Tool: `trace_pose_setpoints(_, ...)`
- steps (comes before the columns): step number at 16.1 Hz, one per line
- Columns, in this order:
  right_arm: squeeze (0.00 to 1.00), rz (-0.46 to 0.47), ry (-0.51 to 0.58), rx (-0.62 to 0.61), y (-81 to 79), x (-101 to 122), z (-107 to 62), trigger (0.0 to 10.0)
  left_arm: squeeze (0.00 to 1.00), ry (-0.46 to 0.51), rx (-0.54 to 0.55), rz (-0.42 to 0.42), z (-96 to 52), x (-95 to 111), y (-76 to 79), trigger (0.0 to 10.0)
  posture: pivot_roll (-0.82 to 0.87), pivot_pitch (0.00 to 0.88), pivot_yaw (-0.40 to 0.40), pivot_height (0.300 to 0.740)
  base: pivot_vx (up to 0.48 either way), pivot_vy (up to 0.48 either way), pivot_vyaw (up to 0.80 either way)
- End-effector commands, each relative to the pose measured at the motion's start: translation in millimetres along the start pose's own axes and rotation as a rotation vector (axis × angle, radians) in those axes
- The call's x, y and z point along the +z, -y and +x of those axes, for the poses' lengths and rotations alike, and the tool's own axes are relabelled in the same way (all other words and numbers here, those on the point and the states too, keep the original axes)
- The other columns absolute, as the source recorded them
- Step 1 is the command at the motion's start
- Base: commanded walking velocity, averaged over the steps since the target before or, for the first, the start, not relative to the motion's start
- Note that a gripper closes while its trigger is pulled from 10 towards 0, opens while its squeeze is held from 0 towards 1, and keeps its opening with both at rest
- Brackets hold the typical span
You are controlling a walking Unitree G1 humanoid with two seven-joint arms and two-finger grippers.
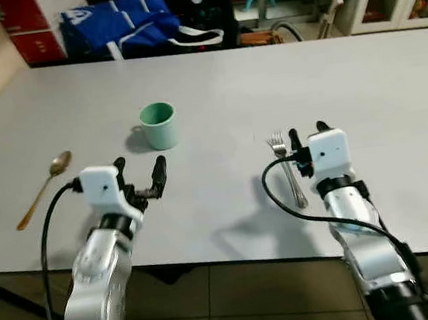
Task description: Setting the table
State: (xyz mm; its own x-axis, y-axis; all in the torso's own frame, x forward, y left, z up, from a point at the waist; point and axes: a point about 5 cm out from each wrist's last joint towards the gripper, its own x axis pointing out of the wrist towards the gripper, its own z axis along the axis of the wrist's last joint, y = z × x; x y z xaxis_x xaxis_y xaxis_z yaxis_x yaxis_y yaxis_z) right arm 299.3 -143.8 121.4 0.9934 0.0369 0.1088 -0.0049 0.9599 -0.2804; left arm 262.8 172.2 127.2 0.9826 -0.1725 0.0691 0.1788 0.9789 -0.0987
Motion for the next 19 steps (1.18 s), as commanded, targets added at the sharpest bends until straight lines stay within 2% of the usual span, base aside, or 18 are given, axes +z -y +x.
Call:
trace_pose_setpoints(1, 0.0, 0.03, 0.013, -0.005, -1.0, 2.1, 2.5, 10.0, 0.0, -0.039, -0.003, 0.029, -4.8, -1.7, 3.6, 10.0, -0.08, 0.0, 0.065, 0.74, 0.0, 0.0, 0.0)
trace_pose_setpoints(2, 0.0, 0.047, 0.02, -0.008, -2.0, 4.0, 2.8, 10.0, 0.0, -0.059, -0.002, 0.054, -7.3, -4.5, 3.9, 10.0, -0.09, 0.0, 0.067, 0.74, 0.0, 0.0, 0.0)
trace_pose_setpoints(7, 0.0, 0.076, 0.005, -0.019, 5.4, -3.6, -7.2, 10.0, 0.0, -0.091, -0.01, 0.023, -1.3, -6.3, 8.0, 10.0, -0.13, 0.0, 0.076, 0.74, 0.0, 0.0, 0.0)
trace_pose_setpoints(11, 0.0, 0.069, -0.006, -0.028, 9.5, -6.8, -7.2, 10.0, 0.0, -0.089, -0.024, 0.012, 2.9, -4.9, 14.4, 10.0, -0.14, 0.0, 0.072, 0.74, 0.0, 0.442, -0.56)
trace_pose_setpoints(17, 0.0, 0.057, 0.012, -0.013, 5.5, -3.8, -8.1, 10.0, 0.0, -0.089, -0.016, 0.006, 1.8, -4.2, 16.6, 10.0, -0.14, 0.0, 0.074, 0.74, 0.0, 0.0, 0.0)
trace_pose_setpoints(19, 0.0, 0.06, 0.015, -0.011, 4.7, -3.4, -6.9, 10.0, 0.0, -0.089, -0.017, 0.015, 2.4, -3.5, 16.4, 10.0, -0.13, 0.0, 0.075, 0.74, 0.0, 0.317, 0.0)
